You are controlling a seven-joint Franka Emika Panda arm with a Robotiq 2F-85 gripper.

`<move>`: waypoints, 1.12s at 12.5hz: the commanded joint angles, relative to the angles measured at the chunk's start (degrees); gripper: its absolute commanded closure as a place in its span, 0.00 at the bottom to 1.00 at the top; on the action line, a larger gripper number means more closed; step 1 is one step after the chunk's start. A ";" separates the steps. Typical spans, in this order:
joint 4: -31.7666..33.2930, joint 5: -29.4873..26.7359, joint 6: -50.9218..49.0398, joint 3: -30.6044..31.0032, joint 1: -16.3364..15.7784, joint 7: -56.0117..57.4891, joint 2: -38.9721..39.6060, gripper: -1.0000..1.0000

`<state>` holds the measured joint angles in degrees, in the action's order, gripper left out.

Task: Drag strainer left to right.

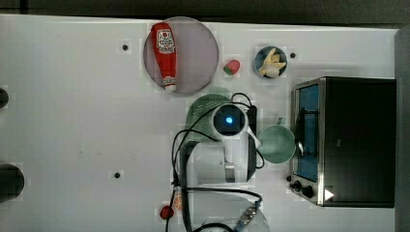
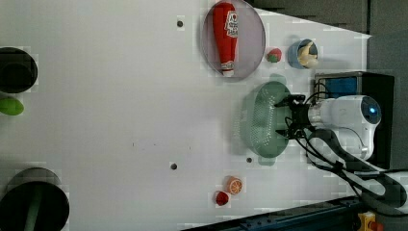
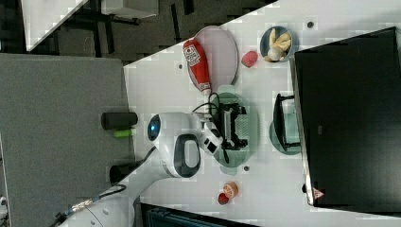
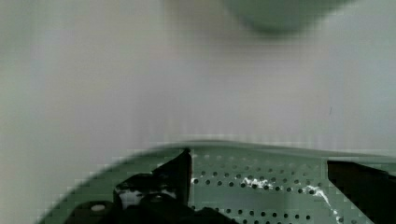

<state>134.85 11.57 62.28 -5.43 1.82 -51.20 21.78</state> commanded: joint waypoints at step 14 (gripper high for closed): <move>0.32 -0.41 -6.53 2.05 1.14 42.53 -16.55 0.00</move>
<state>136.97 10.29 55.09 -3.45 1.91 -19.63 9.00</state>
